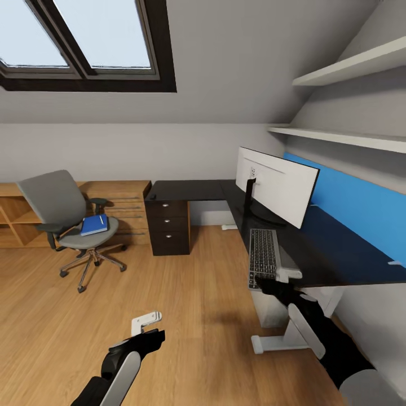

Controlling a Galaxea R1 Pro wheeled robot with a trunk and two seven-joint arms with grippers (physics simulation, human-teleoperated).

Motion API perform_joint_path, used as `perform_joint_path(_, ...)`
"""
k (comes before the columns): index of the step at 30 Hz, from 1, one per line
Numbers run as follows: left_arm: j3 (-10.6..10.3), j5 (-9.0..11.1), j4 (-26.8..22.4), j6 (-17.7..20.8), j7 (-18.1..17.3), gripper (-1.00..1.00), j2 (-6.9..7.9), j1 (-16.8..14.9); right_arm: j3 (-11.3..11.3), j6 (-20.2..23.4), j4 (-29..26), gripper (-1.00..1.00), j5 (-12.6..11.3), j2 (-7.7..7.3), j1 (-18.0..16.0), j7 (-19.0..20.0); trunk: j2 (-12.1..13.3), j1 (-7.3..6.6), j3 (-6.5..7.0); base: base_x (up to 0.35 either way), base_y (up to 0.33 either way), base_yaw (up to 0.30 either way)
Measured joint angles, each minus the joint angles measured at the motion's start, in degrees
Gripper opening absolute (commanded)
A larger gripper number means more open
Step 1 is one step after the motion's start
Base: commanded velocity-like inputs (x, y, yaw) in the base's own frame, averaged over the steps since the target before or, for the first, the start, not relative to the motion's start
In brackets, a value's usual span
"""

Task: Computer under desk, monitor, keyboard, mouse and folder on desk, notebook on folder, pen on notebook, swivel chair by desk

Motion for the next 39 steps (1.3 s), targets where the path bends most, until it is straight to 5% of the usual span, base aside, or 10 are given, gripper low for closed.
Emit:
perform_joint_path(7, 0.16, 0.07, 0.0, 0.0, 0.0, 1.0, 0.03, 0.0, 0.25, 0.49, -5.81, 1.0, -4.6, 0.24, 2.11, -2.51, 0.0, 0.0, 0.0, 0.0, 0.0, 0.0)
perform_joint_path(17, 0.29, 0.14, 0.08, 0.0, 0.0, 1.0, 0.07, 0.0, 0.28, 0.48, -6.44, 1.0, -8.73, 0.46, 2.53, -2.64, 0.01, 0.0, 0.0, -0.001, 0.001, 0.0)
perform_joint_path(28, 0.28, 0.17, 0.08, 0.02, -0.07, 1.0, 0.07, 0.0, 0.12, 0.17, -4.14, 1.0, -8.77, 0.46, 2.54, -2.48, 0.01, 0.03, 0.0, -0.184, 0.162, 0.0)
perform_joint_path(34, 0.32, 0.18, -0.07, 0.0, -0.02, 1.0, 0.03, 0.0, -0.89, -6.25, -0.79, 1.0, -9.0, 0.32, 2.53, -2.44, 0.01, 0.01, 0.0, -0.058, 0.034, 0.0)
perform_joint_path(39, 0.51, 0.17, -0.46, 0.0, 0.08, 1.0, 0.02, 0.0, -3.04, -7.65, 1.28, 1.0, -12.45, 0.3, 2.53, -2.31, 0.01, 0.0, 0.0, -0.012, 0.007, 0.0)
